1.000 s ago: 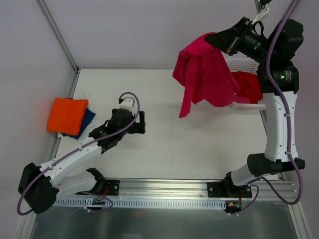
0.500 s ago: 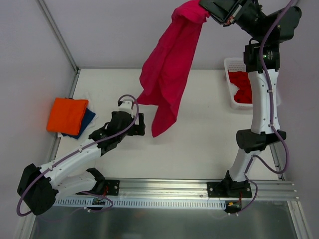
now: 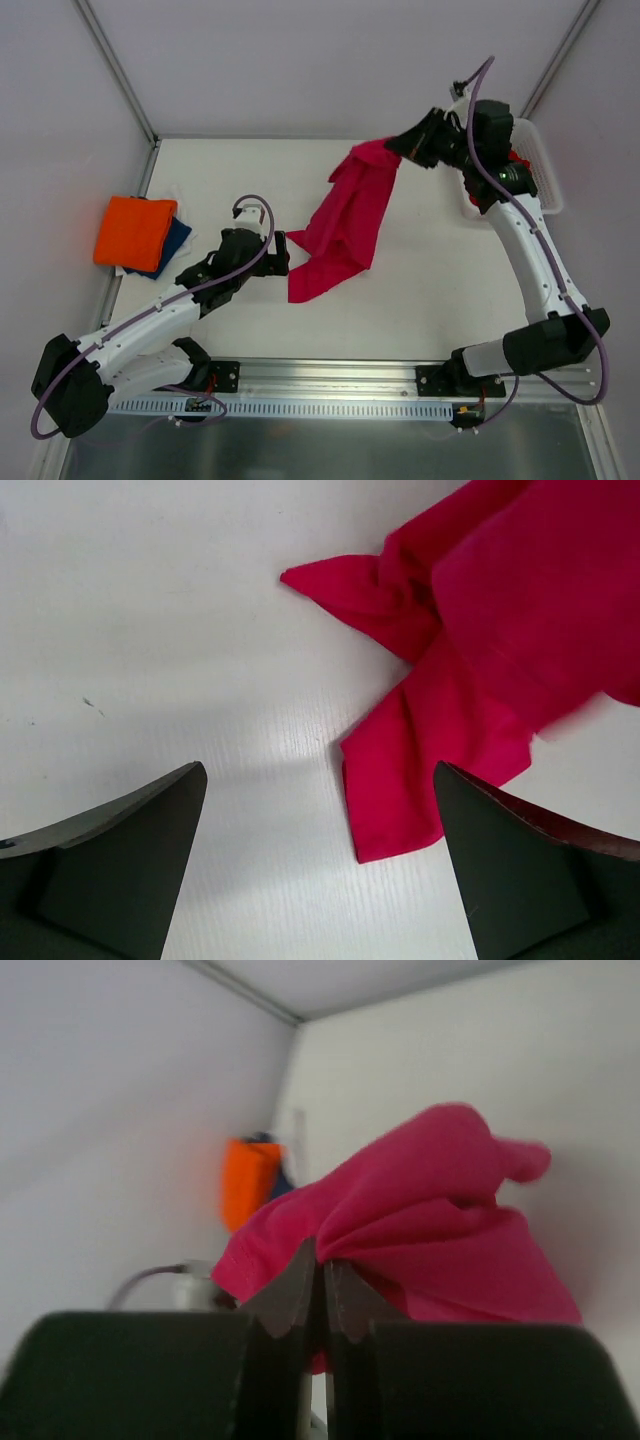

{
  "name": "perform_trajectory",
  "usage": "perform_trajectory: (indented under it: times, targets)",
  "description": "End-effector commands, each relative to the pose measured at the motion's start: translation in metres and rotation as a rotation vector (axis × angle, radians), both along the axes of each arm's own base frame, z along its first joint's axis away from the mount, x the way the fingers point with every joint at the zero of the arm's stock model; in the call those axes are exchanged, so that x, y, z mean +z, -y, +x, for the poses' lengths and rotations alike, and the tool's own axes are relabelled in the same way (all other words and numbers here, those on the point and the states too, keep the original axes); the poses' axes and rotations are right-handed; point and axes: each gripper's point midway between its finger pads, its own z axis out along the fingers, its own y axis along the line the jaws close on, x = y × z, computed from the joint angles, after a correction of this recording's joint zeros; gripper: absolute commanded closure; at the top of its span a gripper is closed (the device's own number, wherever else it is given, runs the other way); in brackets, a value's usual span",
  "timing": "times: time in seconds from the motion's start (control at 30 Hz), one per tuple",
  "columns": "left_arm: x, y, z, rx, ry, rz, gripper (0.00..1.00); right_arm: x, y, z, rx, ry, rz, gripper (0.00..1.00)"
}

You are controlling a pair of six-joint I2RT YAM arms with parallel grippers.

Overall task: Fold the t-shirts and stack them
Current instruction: Move the tshirt to the center of the board

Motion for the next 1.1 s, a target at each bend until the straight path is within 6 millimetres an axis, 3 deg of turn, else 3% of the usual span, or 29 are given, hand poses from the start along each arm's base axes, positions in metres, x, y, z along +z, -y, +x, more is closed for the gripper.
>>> perform_trajectory:
  times: [0.0, 0.03, 0.17, 0.37, 0.5, 0.63, 0.7, 0.77, 0.8, 0.87, 0.9, 0.97, 1.03, 1.07]
  targets:
    - [0.01, -0.003, 0.005, 0.031, 0.037, -0.032, 0.01, -0.093, 0.08, -0.016, -0.278, -0.056, -0.45, 0.96]
    - [0.011, -0.003, 0.005, 0.026, 0.04, -0.032, 0.01, -0.127, 0.099, -0.022, -0.345, -0.119, -0.541, 0.96]
    - [0.01, 0.001, 0.006, 0.01, 0.029, -0.028, 0.01, -0.177, 0.139, -0.039, -0.467, -0.23, -0.72, 0.97]
    - [0.006, 0.006, 0.008, 0.013, 0.005, -0.038, 0.01, -0.207, 0.185, -0.078, -0.574, -0.363, -1.022, 0.98]
    - [-0.008, 0.019, 0.014, 0.004, -0.051, -0.048, 0.01, -0.219, 0.206, -0.101, -0.618, -0.435, -1.187, 0.96]
    - [-0.011, 0.054, 0.035, -0.072, -0.04, -0.1, 0.02, -0.224, 0.224, -0.125, -0.681, -0.487, -1.285, 0.96]
    - [-0.011, 0.065, 0.057, -0.062, -0.035, -0.071, 0.03, -0.227, 0.228, -0.138, -0.686, -0.502, -1.29, 0.94]
    - [-0.006, 0.071, 0.087, -0.024, 0.006, -0.02, 0.05, -0.23, 0.226, -0.145, -0.679, -0.505, -1.259, 0.9]
    - [0.01, 0.077, 0.102, -0.015, 0.038, -0.033, 0.08, -0.232, 0.227, -0.153, -0.683, -0.511, -1.243, 0.88]
    - [0.003, 0.077, 0.123, -0.002, 0.013, -0.066, 0.1, -0.231, 0.23, -0.162, -0.695, -0.514, -1.241, 0.82]
    - [0.006, 0.086, 0.127, -0.039, -0.004, -0.133, 0.11, -0.229, 0.234, -0.168, -0.712, -0.509, -1.248, 0.8]
    - [0.013, 0.086, 0.147, -0.036, 0.028, -0.198, 0.11, -0.23, 0.24, -0.18, -0.715, -0.532, -1.275, 0.76]
    - [0.024, 0.089, 0.16, -0.045, 0.066, -0.21, 0.11, -0.232, 0.245, -0.193, -0.695, -0.567, -1.31, 0.45]
    - [0.018, 0.091, 0.165, -0.048, 0.06, -0.196, 0.1, -0.233, 0.245, -0.197, -0.692, -0.582, -1.313, 0.34]
